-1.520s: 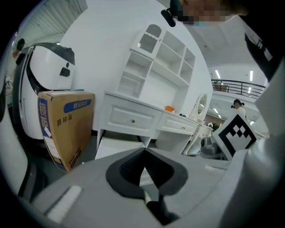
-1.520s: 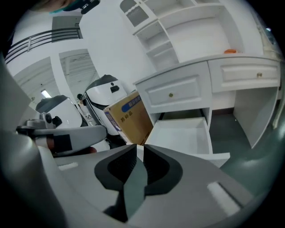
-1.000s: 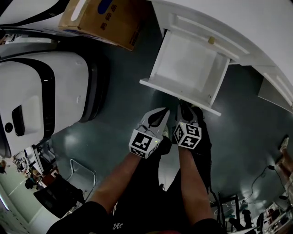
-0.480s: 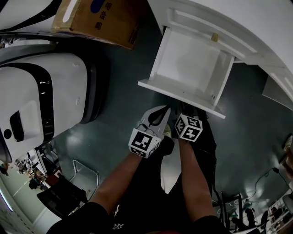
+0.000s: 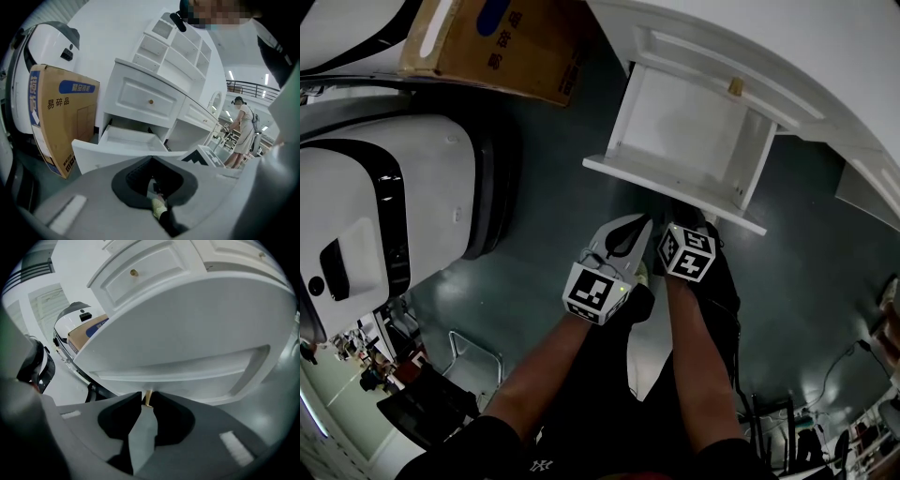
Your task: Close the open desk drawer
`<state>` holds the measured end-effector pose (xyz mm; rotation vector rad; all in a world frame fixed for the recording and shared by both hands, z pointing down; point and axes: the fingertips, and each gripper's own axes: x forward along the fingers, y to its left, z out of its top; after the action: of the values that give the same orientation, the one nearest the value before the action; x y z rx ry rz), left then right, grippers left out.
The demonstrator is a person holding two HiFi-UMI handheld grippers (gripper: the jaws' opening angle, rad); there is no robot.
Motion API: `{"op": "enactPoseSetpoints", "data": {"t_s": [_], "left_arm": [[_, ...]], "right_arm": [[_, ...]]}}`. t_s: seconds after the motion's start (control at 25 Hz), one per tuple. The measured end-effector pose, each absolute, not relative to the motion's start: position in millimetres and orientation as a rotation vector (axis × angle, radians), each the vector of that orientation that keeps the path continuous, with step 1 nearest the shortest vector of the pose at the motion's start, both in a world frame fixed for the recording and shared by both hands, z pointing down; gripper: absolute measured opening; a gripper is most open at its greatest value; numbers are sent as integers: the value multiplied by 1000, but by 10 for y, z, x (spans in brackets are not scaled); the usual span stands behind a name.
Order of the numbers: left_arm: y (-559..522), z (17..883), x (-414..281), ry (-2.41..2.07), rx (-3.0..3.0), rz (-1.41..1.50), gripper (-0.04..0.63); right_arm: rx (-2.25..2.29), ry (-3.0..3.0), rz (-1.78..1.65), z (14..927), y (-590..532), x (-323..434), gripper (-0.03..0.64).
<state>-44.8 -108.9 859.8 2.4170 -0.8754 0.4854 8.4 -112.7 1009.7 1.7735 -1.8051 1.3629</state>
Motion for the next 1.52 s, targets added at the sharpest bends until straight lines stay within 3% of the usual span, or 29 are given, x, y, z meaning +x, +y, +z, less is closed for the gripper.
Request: {"op": "enactPoseSetpoints", "data": {"t_s": [1.52], "left_arm": [[-2016, 8666, -77, -1004, 2443, 380, 0]], "right_arm": [[1825, -1932, 1163, 10078, -2936, 987, 112]]}}
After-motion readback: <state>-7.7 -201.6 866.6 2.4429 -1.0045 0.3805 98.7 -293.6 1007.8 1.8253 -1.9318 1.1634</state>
